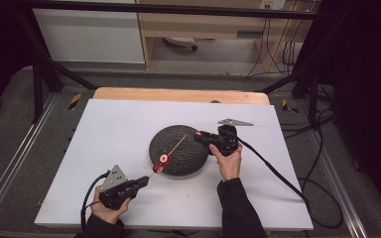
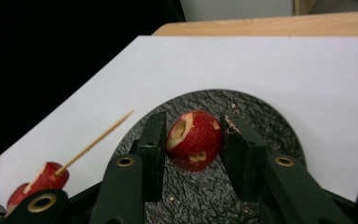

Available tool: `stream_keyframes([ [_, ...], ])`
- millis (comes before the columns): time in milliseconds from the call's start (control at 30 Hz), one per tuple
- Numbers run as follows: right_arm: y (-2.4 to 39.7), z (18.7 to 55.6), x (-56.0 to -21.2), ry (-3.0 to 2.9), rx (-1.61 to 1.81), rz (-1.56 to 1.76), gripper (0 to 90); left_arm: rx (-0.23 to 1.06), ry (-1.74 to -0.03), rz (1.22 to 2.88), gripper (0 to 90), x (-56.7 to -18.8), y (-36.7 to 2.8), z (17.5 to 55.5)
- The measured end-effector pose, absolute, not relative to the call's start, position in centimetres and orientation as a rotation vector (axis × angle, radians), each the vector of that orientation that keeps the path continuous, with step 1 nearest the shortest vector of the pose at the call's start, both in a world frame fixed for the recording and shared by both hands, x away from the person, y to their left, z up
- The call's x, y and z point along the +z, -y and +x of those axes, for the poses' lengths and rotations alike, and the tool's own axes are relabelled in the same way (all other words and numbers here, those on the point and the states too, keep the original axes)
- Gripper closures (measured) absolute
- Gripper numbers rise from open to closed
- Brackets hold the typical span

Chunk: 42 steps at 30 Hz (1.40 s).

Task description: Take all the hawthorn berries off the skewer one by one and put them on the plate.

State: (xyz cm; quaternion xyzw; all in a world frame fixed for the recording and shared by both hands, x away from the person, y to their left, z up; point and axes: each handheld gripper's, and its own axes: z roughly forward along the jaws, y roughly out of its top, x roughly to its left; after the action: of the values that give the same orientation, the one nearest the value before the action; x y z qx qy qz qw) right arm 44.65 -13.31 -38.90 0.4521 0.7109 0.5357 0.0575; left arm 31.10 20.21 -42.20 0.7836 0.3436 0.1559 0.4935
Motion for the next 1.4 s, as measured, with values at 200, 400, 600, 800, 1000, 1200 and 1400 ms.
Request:
stream_keyframes([
  [200,12.1,44.8,-40.9,-2.203,1.57,1.385,63.3,0.382,-0.836,1.901,88.1,-42.2,-20.2,31.1],
  [400,10.9,44.9,-43.3,-2.265,1.496,1.39,63.2,0.381,-0.838,1.905,88.1,-42.3,-20.2,31.2],
  [600,10.4,45.0,-44.5,-2.293,1.446,1.399,63.1,0.38,-0.837,1.91,88.1,-42.3,-20.1,31.2],
  [800,10.3,45.0,-45.1,-2.329,1.394,1.4,61.8,0.379,-0.837,1.915,88.1,-42.3,-20.1,31.2],
  [1000,10.4,44.8,-44.7,-2.332,1.388,1.386,53.7,0.375,-0.835,1.916,88.1,-42.3,-20.0,31.2],
  [1200,10.9,44.0,-43.1,-2.327,1.429,1.346,30.0,0.375,-0.834,1.917,88.1,-42.3,-19.9,31.1],
  [1400,11.1,42.7,-42.2,-2.355,1.445,1.282,11.3,0.375,-0.831,1.92,88.1,-42.4,-19.8,31.1],
])
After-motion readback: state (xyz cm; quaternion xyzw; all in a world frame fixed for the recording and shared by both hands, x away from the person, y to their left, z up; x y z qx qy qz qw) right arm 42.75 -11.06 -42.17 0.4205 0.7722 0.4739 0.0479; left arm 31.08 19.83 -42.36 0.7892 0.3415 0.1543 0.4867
